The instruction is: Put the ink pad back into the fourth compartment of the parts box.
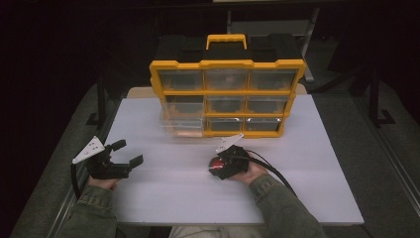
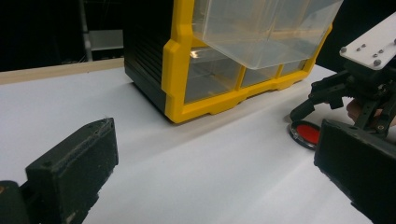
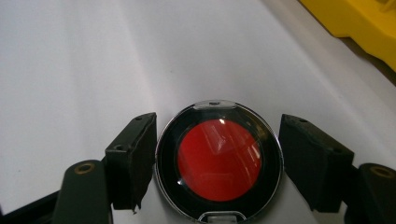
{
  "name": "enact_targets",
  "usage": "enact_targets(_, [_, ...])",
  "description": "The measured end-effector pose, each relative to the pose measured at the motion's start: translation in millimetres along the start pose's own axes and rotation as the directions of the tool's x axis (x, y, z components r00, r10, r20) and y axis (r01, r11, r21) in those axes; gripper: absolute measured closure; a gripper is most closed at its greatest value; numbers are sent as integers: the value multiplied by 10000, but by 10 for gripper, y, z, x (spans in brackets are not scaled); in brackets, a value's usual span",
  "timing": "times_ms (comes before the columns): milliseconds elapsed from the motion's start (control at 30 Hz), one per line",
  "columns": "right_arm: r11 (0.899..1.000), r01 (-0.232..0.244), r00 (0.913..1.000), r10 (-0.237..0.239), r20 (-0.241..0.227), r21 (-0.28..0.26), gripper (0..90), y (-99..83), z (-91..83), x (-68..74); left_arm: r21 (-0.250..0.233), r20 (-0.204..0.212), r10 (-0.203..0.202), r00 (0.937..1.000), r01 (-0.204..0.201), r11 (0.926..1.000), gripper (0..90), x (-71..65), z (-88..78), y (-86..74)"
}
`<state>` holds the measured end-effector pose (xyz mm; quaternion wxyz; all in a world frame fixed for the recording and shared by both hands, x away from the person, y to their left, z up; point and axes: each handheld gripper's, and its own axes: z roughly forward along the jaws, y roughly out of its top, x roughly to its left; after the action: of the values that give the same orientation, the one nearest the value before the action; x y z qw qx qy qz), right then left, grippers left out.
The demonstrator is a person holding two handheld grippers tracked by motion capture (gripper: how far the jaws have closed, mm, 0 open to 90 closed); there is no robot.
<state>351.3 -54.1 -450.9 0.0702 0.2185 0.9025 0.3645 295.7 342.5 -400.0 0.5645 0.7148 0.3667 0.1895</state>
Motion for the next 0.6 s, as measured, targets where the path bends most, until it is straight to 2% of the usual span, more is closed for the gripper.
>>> enact_targets(133, [10000, 2, 10000, -2, 25, -19, 290, -2, -3, 0, 2, 4, -4, 10000, 4, 10000, 0, -1, 1, 0])
enact_targets(233, [9998, -196, 9998, 196, 9, -43, 291, 1, -4, 0, 20, -2, 3, 10000, -3, 10000, 0, 1, 1, 0])
enact_targets(600, [9997, -222, 9997, 223, 64, -134, 292, 15, -33, -5, 1, 5, -27, 10000, 27, 10000, 0, 3, 3, -1])
